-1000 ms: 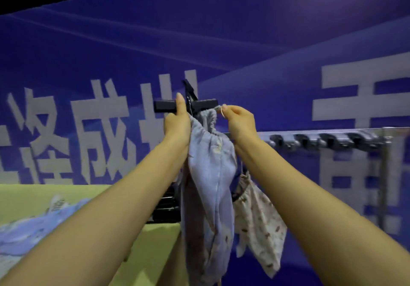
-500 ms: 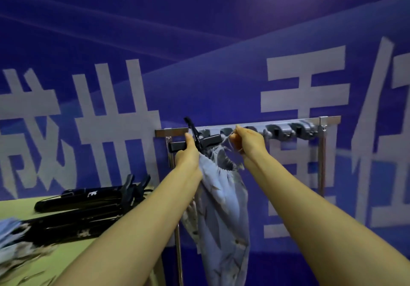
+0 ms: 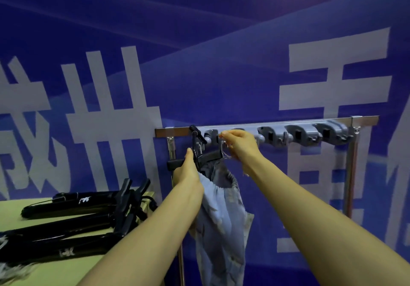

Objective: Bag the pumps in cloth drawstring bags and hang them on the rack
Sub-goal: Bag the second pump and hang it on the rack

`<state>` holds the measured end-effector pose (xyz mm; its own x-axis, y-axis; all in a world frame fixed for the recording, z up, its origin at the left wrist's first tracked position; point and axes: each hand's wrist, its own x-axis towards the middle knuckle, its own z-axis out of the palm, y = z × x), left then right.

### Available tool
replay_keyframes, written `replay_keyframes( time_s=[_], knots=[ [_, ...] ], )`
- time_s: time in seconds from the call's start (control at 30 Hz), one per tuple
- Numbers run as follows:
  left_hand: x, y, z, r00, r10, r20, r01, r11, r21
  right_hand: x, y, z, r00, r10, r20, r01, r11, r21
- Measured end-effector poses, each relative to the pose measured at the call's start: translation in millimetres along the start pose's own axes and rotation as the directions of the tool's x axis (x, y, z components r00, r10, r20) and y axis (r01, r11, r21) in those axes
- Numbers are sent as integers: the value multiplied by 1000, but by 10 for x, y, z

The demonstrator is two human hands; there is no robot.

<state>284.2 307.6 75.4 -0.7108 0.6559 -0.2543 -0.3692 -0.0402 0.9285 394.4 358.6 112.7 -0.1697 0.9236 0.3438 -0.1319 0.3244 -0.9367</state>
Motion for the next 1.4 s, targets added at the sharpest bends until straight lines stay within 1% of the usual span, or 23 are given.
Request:
replay_keyframes(
  time_s=[0.07, 0.13, 0.23, 0.3, 0.37, 0.47, 0.53, 0.57, 0.6, 0.63, 0.67, 0.7, 0.73, 0.77, 0.8, 0.83, 0.9, 0.97, 1.1, 1.2, 1.27, 1.33, 1.4],
  knots=[
    [-24, 22, 20, 999, 34, -21, -34, 999, -11, 126, 36, 53, 1000, -30, 7, 30, 998, -55],
    [-44, 3, 76, 999, 50, 2, -50, 999, -20, 216, 77, 91, 998, -59, -14, 57, 992, -113],
    [-93, -83, 166, 997, 64, 44, -66, 997, 46, 331, 182, 88, 996, -68, -57, 56, 980, -192],
    [-112, -157, 193, 995, 73, 66, -77, 996, 54, 349, 254, 39, 995, -64, -72, 46, 974, -223],
    [-52, -244, 229, 996, 28, 84, -36, 995, 98, 360, 345, -14, 995, -49, -83, 28, 970, -242],
    [3, -314, 265, 992, -51, 112, 25, 974, 224, 370, 466, -45, 1000, -8, -27, 4, 990, -142],
    [624, -648, 432, 990, -96, 100, 51, 922, 383, 368, 499, -36, 1000, 3, -19, -6, 992, -125],
    [890, -810, 481, 986, -139, 90, 86, 895, 438, 360, 504, -28, 1000, 0, -28, -4, 991, -131],
    [937, -823, 480, 981, -172, 91, 115, 890, 441, 345, 503, -16, 999, -9, -38, 3, 990, -142],
    [830, -733, 442, 972, -203, 121, 134, 894, 428, 320, 499, -5, 998, -23, -50, 14, 987, -160],
    [502, -532, 344, 960, -214, 178, 128, 907, 401, 290, 500, 9, 997, -41, -65, 28, 982, -189],
    [142, -329, 243, 950, -201, 239, 86, 904, 419, 255, 501, 24, 994, -65, -87, 43, 971, -237],
    [124, -274, 199, 941, -199, 272, 73, 908, 412, 216, 499, 34, 989, -92, -113, 53, 948, -313],
    [209, -290, 166, 921, -228, 316, 75, 899, 431, 173, 493, 42, 983, -122, -138, 54, 906, -419],
    [204, -273, 142, 908, -241, 342, 64, 888, 456, 129, 484, 49, 975, -154, -161, 45, 843, -535],
    [180, -223, 126, 914, -230, 335, 53, 884, 464, 85, 473, 67, 966, -187, -181, 33, 778, -627],
    [113, -141, 124, 925, -248, 289, 98, 889, 447, 17, 456, 92, 943, -249, -219, 18, 699, -715],
    [34, 19, 96, 925, -229, 303, 83, 900, 427, -44, 443, 150, 926, -300, -231, 35, 676, -736],
    [-46, 292, -117, 925, -207, 319, 61, 908, 414, -212, 354, 332, 934, -326, -147, 122, 676, -727],
    [-24, 397, -332, 941, -195, 276, 49, 887, 460, -329, 237, 481, 935, -339, -99, 175, 687, -705],
    [14, 493, -557, 953, -155, 260, 23, 894, 448, -447, 144, 652, 936, -349, -48, 225, 698, -680],
    [19, 575, -799, 966, -107, 234, -6, 899, 438, -565, 68, 851, 938, -345, 23, 277, 711, -646],
    [-10, 678, -1134, 979, -61, 194, -30, 901, 432, -724, 13, 1118, 937, -318, 147, 340, 724, -601]
  ],
)
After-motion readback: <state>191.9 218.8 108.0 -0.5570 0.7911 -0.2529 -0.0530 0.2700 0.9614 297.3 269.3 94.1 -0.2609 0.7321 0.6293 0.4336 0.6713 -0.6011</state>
